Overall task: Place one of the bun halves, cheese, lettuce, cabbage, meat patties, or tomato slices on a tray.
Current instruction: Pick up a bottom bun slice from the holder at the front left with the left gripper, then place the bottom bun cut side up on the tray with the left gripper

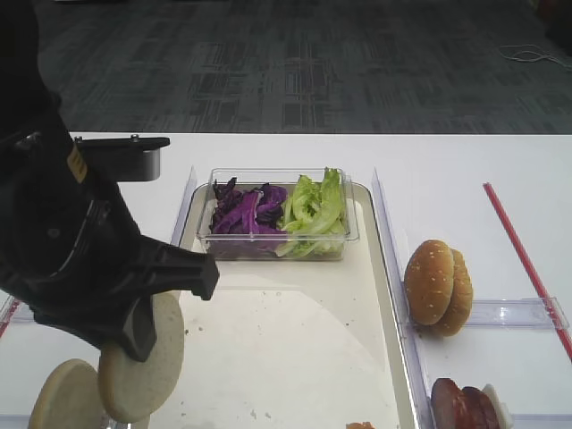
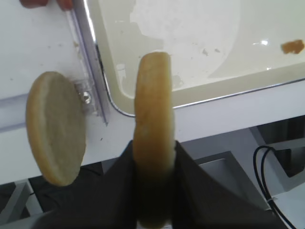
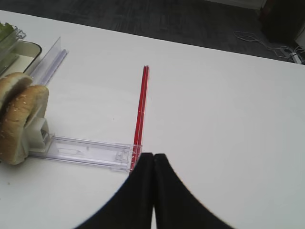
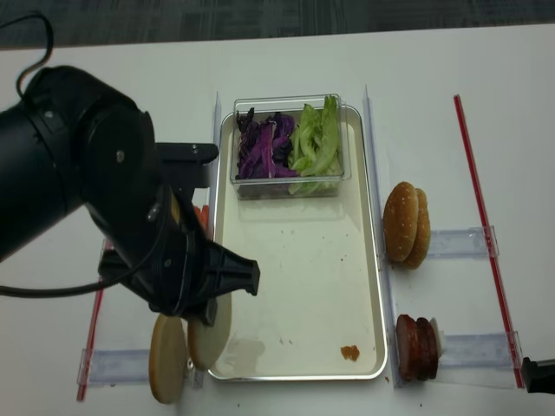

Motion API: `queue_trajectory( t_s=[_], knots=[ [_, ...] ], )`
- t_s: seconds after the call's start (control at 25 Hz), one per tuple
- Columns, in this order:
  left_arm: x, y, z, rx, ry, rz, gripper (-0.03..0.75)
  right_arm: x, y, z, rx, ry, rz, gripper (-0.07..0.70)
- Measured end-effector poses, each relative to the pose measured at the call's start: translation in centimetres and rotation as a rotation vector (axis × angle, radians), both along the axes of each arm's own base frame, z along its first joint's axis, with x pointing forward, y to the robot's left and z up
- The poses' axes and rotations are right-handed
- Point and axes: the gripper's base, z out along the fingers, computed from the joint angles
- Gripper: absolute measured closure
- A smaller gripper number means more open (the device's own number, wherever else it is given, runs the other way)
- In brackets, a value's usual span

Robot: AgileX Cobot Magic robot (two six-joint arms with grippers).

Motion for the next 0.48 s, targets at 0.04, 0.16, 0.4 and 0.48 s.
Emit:
queue_trajectory(
  t_s=[0.04,0.16,0.4,0.48],
  knots=[
    [0.1,-0.1,0.0,-0.016,-0.012,-0.005,0.61,0.0,0.0,0.0,0.0,0.0,0.0,0.498],
    [0.4,-0.5,0.1,-0.052,-0.048,-0.018,0.611,0.0,0.0,0.0,0.0,0.0,0.0,0.498],
    [1.3,-1.2,-0.5,-0.135,-0.043,-0.041,0.611,0.0,0.0,0.0,-0.001,0.0,0.0,0.498],
    [1.8,-1.7,-1.1,-0.168,-0.03,-0.048,0.611,0.0,0.0,0.0,-0.001,0.0,0.0,0.498]
  ],
)
